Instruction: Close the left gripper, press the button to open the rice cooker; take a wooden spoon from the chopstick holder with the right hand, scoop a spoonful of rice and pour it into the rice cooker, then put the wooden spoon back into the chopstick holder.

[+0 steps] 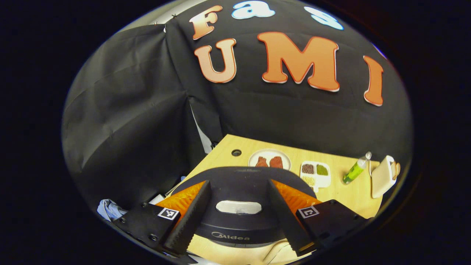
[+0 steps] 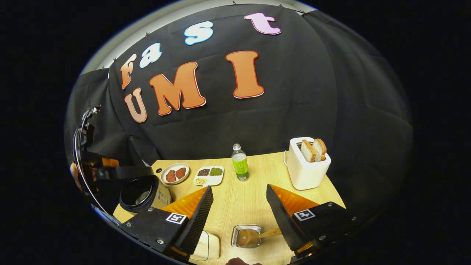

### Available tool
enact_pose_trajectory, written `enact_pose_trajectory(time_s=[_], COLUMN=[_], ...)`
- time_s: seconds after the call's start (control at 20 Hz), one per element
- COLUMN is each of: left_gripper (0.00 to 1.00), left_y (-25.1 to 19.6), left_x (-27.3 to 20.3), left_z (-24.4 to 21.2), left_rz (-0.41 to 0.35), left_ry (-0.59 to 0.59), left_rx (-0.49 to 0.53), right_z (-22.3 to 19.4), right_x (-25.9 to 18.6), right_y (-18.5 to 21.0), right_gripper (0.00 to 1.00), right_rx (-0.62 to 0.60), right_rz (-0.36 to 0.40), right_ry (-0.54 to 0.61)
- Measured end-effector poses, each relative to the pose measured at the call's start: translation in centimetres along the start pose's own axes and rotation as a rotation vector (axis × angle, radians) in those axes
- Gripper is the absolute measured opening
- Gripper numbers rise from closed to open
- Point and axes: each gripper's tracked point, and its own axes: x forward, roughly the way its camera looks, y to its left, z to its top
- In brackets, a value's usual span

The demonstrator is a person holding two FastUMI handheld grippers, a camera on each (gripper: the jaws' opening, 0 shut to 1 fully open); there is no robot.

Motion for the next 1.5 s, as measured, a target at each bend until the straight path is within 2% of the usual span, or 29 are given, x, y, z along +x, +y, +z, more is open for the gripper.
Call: enact_pose_trajectory(time_s=[0.1,0.15,0.2,0.3,0.35,0.5,0.75,0.9,1.2,1.3,1.5], left_gripper=[1.0,0.95,0.99,0.96,0.99,0.96,0.99,0.99,0.99,0.93,0.93], left_y=[-0.1,-0.1,-0.2,-0.3,-0.2,-1.2,-1.6,-1.5,-0.9,-0.9,-0.9], left_x=[0.0,0.1,0.1,0.6,0.8,1.1,2.2,2.2,2.0,1.5,-0.8], left_z=[-1.9,-3.3,-4.4,-6.6,-7.6,-10.5,-10.4,-10.3,-10.1,-9.9,-6.0], left_rz=[-0.026,-0.033,-0.036,-0.029,-0.032,-0.062,-0.078,-0.081,-0.065,-0.077,-0.104], left_ry=[0.075,0.122,0.174,0.266,0.306,0.477,0.499,0.488,0.341,0.307,0.125], left_rx=[-0.016,-0.031,-0.036,-0.055,-0.057,-0.087,-0.059,-0.064,-0.078,-0.098,-0.078], right_z=[0.1,0.0,-0.1,-0.2,-0.3,-0.3,-0.4,-0.1,1.9,2.9,5.2], right_x=[0.2,0.3,0.4,0.5,0.6,0.6,0.7,0.7,0.0,-0.5,-1.5], right_y=[0.5,0.7,0.9,1.6,1.7,2.3,2.7,3.2,4.2,4.6,5.0], right_gripper=[0.91,0.91,0.91,0.91,0.91,0.9,0.91,0.91,0.9,0.9,0.9], right_rx=[-0.008,-0.011,-0.011,-0.014,-0.023,-0.052,-0.068,-0.072,-0.1,-0.113,-0.141], right_rz=[0.012,0.018,0.023,0.037,0.04,0.049,0.053,0.06,0.069,0.069,0.067], right_ry=[-0.002,-0.001,0.003,0.008,0.007,0.007,0.008,-0.002,-0.053,-0.083,-0.152])
